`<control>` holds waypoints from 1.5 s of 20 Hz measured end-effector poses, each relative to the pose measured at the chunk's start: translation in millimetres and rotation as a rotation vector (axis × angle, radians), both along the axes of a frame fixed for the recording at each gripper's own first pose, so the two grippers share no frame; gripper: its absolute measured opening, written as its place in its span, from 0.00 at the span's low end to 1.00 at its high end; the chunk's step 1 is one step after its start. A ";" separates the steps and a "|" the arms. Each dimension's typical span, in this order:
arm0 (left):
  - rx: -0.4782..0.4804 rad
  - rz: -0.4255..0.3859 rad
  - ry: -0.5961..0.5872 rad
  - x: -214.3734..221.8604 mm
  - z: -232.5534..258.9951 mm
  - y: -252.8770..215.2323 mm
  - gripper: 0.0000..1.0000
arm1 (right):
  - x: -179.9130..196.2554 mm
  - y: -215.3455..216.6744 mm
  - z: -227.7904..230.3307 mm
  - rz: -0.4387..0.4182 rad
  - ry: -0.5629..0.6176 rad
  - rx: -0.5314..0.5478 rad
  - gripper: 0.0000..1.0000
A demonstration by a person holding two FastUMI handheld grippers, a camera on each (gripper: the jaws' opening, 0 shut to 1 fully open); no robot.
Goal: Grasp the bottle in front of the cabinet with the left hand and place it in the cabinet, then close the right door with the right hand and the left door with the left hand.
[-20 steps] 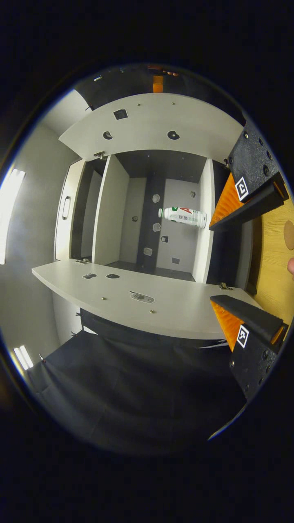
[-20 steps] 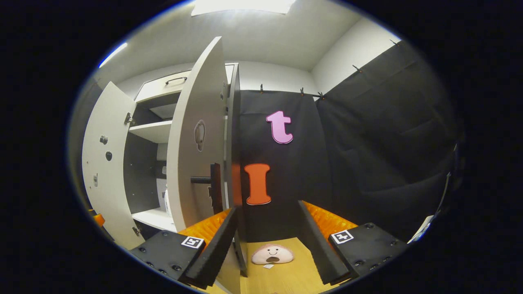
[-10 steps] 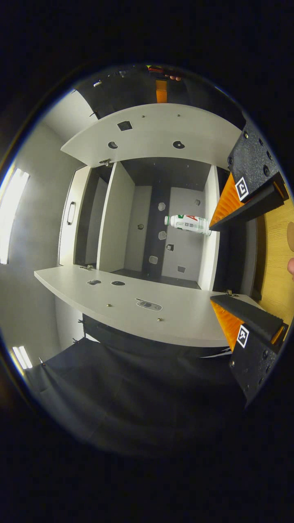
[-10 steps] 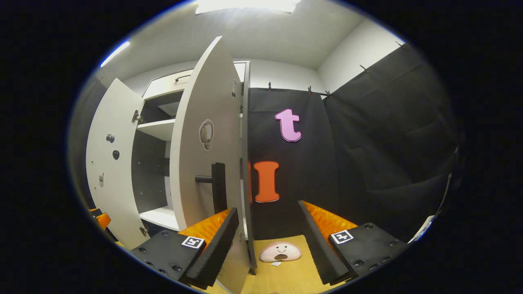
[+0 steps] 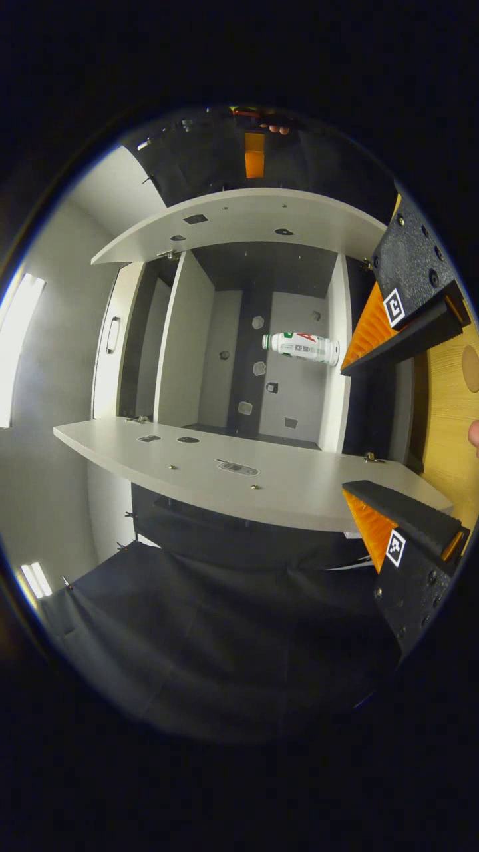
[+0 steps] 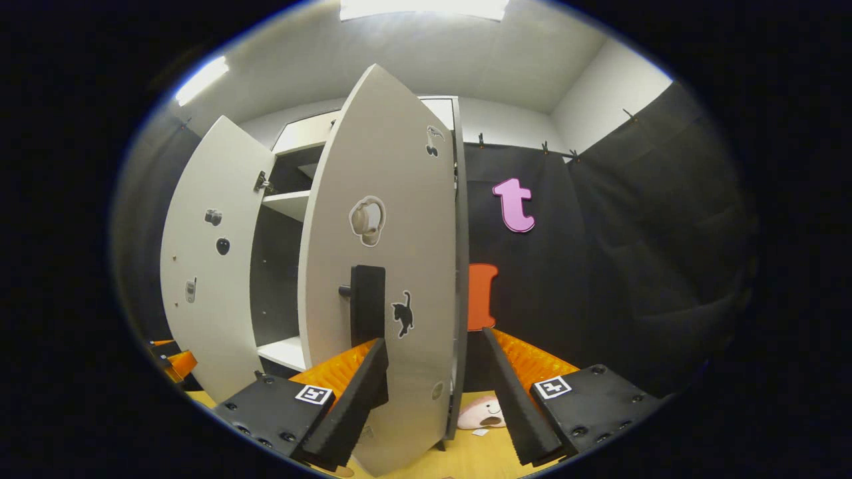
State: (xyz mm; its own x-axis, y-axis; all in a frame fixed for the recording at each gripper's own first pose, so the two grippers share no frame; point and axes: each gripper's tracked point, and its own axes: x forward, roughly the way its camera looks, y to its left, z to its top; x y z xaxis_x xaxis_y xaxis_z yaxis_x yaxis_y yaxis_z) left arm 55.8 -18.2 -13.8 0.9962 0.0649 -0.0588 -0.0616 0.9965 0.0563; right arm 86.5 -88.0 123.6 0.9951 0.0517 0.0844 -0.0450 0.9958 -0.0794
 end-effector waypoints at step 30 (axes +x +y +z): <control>0.050 0.359 -0.139 -31.7 71.1 178.0 0.95 | 113.5 129.0 -41.3 0.130 0.105 0.074 0.96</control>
State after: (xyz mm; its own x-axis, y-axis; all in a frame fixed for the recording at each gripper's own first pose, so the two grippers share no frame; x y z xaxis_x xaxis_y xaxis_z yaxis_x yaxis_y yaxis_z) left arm 24.2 159.8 57.3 0.9078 0.4102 0.0871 -0.4164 0.9064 0.0708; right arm 200.0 41.0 82.3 0.9840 0.1776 -0.0113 -0.1776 0.9841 0.0056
